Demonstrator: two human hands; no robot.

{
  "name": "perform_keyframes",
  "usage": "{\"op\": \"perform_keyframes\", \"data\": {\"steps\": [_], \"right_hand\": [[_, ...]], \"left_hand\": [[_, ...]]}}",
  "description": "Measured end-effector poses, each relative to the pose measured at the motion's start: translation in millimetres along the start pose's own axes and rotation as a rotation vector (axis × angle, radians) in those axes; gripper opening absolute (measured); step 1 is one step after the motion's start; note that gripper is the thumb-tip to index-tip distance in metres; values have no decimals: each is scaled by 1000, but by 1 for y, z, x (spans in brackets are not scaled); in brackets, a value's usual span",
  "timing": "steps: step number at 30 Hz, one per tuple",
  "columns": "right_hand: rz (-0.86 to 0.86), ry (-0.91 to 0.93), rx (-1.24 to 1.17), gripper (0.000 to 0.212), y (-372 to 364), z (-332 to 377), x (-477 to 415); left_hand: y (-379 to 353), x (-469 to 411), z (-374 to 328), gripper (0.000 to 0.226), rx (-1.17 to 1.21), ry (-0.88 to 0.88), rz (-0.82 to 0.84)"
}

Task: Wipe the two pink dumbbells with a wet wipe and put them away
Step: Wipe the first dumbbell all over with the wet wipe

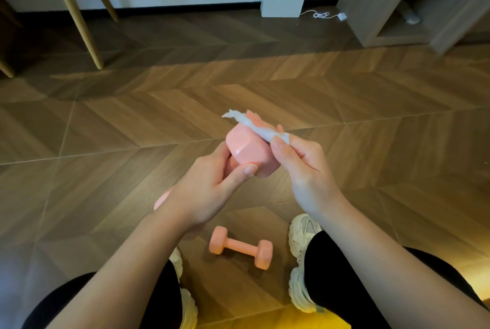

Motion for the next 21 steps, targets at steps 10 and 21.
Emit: {"op": "perform_keyframes", "data": {"steps": [10, 21], "right_hand": [[-13, 5, 47, 38, 1, -7, 5], [-60, -66, 94, 40, 4, -17, 0]], "left_hand": [[1, -3, 11, 45, -7, 41, -18], [-1, -4, 19, 34, 83, 114, -25]]}}
Point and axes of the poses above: each hand's wrist, its own x-axis away from the middle knuckle, its own y-axis out of the back of the hand, z = x × y, the point moved 10 cm from there along -x, towards the middle knuckle, and after that the axes turned 13 degrees about x, right-handed, at the moved point
